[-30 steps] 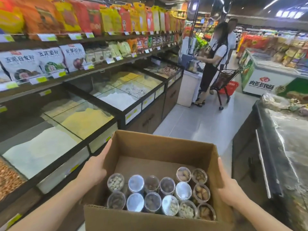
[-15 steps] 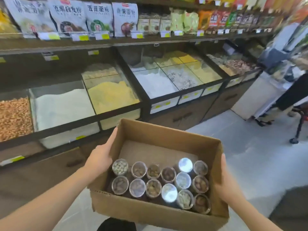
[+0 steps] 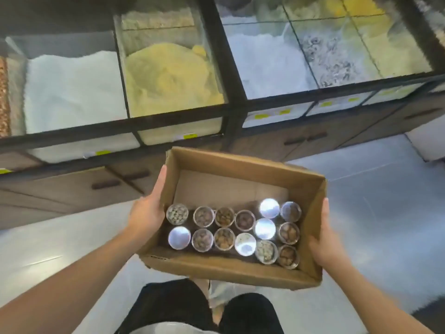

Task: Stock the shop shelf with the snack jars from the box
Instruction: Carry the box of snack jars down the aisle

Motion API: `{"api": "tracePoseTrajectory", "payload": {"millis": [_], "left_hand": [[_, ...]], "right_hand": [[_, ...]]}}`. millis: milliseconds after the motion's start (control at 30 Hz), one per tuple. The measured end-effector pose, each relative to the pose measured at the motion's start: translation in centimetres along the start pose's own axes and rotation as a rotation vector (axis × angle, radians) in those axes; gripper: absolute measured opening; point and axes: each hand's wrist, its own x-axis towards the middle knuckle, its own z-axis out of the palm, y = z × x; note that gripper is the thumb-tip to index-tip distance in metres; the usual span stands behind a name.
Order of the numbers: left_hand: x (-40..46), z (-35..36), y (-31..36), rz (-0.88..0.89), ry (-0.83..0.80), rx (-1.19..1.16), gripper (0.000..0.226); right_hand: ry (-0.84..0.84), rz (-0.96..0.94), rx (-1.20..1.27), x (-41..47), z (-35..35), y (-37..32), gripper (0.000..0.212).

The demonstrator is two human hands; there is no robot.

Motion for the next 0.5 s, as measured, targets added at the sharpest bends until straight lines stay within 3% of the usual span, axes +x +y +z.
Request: {"api": "tracePoseTrajectory", "payload": {"millis": [167,367,500], "left_hand": [[4.4,5.9,-1.0,-0.133,0.037,-0.013,0.107],[7.0,14.8,-2.6,-0.289,0.04,-0.079,0.079],[8.7,22.5,-5.0,-0.4,0.052,-0.077,0.083]], "right_hand": [[-0.096,-0.007,-0.052,8.5,4.3,2.4,0.098],[-0.214,-0.092,-0.143,18.4,9.9,5.9,0.111],[-0.265,-0.146,-0.196,24.7,14.7,8.4,0.106]]}}
